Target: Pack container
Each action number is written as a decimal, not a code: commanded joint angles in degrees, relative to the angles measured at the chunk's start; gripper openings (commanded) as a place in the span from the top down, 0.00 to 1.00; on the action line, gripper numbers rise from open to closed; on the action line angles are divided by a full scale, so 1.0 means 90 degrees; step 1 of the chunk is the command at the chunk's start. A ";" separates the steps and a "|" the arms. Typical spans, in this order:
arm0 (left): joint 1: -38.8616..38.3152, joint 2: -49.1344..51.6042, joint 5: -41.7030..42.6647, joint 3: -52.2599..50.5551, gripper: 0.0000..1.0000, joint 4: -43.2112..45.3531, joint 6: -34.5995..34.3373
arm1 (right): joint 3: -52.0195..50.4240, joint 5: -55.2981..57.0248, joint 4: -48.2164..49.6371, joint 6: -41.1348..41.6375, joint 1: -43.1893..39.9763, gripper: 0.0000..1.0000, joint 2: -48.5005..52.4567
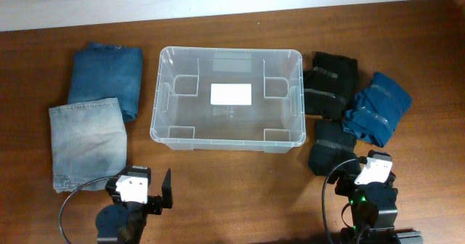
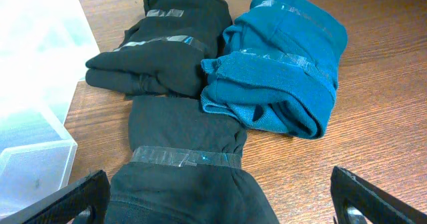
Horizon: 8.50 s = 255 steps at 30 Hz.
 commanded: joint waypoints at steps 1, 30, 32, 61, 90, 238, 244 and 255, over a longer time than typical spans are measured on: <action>0.0002 -0.0058 0.0046 -0.0087 0.01 0.0032 0.0104 | -0.0053 0.0012 0.0000 -0.0044 -0.0049 0.02 -0.0049; 0.0002 -0.0058 0.0046 -0.0087 0.00 0.0032 0.0104 | -0.0053 0.0012 0.0000 -0.0044 -0.0049 0.02 -0.0049; 0.0002 -0.0058 0.0046 -0.0087 0.01 0.0034 0.0104 | -0.0053 0.0012 0.0000 -0.0044 -0.0049 0.02 -0.0049; -0.0002 -0.0053 0.1423 -0.0085 0.01 0.1307 0.0141 | -0.0053 0.0012 0.0000 -0.0044 -0.0049 0.02 -0.0049; 0.0257 0.4925 -0.1389 0.6501 0.00 -0.1688 -0.0809 | -0.0053 0.0012 0.0000 -0.0044 -0.0049 0.02 -0.0049; -0.3225 1.1703 0.1724 0.8733 0.99 -0.0063 -0.5170 | -0.0053 0.0012 0.0000 -0.0044 -0.0049 0.02 -0.0049; -0.3225 1.1698 0.1727 0.8733 0.89 -0.0415 -0.5115 | -0.0053 0.0012 0.0000 -0.0044 -0.0049 0.02 -0.0049; -0.2968 1.1193 0.1426 0.8735 0.00 -0.1467 -0.4541 | -0.0053 0.0012 0.0000 -0.0044 -0.0049 0.02 -0.0049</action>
